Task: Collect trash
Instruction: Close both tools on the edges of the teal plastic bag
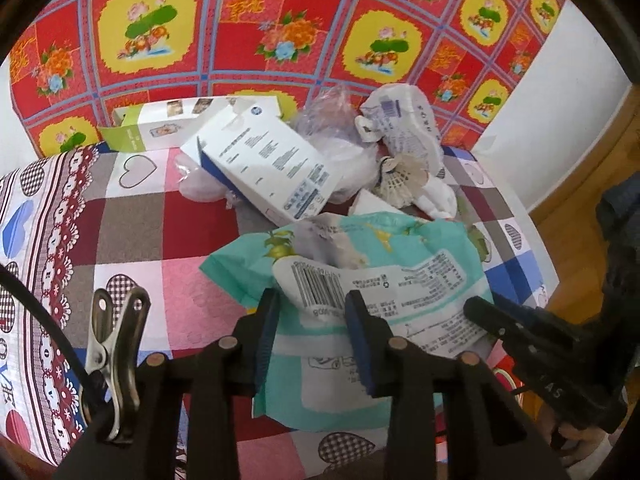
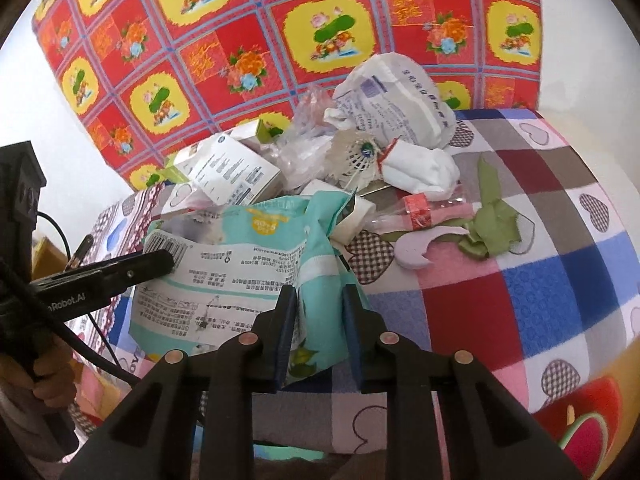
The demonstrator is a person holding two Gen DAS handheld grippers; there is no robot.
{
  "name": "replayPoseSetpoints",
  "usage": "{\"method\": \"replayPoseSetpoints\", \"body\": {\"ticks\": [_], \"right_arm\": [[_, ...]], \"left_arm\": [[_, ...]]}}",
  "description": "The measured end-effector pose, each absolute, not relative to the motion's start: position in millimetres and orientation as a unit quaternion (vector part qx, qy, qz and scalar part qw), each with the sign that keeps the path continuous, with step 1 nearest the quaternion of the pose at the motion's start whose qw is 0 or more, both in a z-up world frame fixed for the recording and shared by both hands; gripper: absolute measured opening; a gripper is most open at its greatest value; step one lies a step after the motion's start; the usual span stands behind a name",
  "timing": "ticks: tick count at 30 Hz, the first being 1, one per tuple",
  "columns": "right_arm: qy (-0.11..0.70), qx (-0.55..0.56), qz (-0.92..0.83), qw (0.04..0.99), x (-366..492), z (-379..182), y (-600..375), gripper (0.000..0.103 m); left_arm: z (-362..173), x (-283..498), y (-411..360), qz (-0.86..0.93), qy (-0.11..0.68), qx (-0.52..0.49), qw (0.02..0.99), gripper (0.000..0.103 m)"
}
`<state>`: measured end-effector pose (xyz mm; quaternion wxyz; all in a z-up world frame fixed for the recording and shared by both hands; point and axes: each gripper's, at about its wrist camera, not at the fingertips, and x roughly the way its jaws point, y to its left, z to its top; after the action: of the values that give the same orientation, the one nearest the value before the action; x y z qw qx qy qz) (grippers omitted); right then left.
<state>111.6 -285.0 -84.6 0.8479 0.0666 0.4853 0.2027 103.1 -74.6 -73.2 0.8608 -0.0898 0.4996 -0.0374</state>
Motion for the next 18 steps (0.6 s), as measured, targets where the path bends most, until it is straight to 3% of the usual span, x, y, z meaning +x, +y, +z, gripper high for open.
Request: {"method": "replayPoseSetpoints", "body": {"ticks": [18], "right_arm": [[0.456, 0.109, 0.128, 0.874, 76, -65, -332, 0.024]], "left_arm": [[-57, 99, -130, -0.126, 0.484, -0.034, 0.865, 0.035]]}}
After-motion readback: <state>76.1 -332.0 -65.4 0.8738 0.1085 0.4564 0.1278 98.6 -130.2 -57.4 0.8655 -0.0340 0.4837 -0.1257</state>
